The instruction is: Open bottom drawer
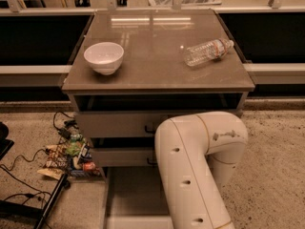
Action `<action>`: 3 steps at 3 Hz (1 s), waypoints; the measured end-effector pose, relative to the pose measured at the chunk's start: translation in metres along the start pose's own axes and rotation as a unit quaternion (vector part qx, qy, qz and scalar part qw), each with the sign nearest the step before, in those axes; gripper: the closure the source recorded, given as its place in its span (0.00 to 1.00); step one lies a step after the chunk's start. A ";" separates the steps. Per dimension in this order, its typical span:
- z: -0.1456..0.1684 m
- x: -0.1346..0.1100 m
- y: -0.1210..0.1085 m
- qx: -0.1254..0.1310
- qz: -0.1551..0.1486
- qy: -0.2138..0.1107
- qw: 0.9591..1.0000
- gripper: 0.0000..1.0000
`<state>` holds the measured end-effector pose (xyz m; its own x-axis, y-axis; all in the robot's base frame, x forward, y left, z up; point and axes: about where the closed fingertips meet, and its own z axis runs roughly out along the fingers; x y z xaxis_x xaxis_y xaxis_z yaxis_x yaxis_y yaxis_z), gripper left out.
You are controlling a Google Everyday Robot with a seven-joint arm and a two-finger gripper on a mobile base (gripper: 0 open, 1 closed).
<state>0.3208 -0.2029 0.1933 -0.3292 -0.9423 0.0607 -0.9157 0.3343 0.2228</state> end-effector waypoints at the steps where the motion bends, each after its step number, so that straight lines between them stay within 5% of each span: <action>1: 0.001 0.000 0.001 -0.001 0.000 0.000 1.000 0.05; 3: -0.003 0.002 0.005 -0.002 -0.011 -0.005 1.000 0.00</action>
Offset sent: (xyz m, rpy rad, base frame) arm -0.0008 0.0001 -0.0004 0.0001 0.0015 0.0000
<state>0.3165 -0.2028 0.1978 -0.3115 -0.9492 0.0453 -0.9219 0.3135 0.2278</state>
